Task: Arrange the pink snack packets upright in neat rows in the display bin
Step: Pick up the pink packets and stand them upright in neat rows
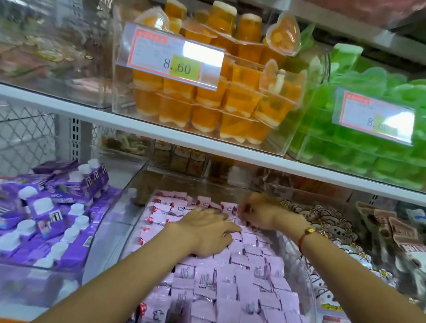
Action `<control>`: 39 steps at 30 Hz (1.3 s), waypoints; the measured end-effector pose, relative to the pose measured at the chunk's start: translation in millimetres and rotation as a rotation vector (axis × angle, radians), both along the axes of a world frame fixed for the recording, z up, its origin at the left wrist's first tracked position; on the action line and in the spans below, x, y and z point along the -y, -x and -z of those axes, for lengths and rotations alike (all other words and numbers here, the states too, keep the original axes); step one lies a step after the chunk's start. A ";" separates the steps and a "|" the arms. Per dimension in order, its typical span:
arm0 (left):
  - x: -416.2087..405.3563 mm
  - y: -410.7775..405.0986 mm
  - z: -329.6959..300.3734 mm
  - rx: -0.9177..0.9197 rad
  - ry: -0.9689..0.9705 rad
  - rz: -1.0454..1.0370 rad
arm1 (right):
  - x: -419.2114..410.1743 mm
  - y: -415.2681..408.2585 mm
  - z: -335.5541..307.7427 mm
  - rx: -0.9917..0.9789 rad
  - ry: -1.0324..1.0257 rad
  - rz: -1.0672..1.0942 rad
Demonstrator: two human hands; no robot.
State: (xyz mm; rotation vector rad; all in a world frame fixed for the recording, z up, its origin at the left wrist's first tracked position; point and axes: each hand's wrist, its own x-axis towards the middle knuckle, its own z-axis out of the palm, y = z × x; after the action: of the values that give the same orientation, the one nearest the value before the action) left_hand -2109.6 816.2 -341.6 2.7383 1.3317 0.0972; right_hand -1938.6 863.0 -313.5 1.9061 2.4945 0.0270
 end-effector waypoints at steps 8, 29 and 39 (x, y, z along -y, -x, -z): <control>-1.0 0.2 1.0 0.011 0.038 -0.007 | 15.2 -4.3 -24.0 -0.654 -0.201 0.098; 7.8 -3.0 -40.5 1.073 0.754 -0.218 | 78.1 -10.1 -20.4 -1.448 -0.266 0.375; 3.0 2.4 -39.3 0.923 0.892 -0.245 | 91.2 -10.2 -21.1 -1.119 -0.034 -0.007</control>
State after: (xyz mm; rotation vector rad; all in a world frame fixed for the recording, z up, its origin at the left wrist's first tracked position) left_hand -2112.0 813.3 -302.3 1.4640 1.0268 0.5462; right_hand -1928.3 771.8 -292.4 2.3068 3.0184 -1.3497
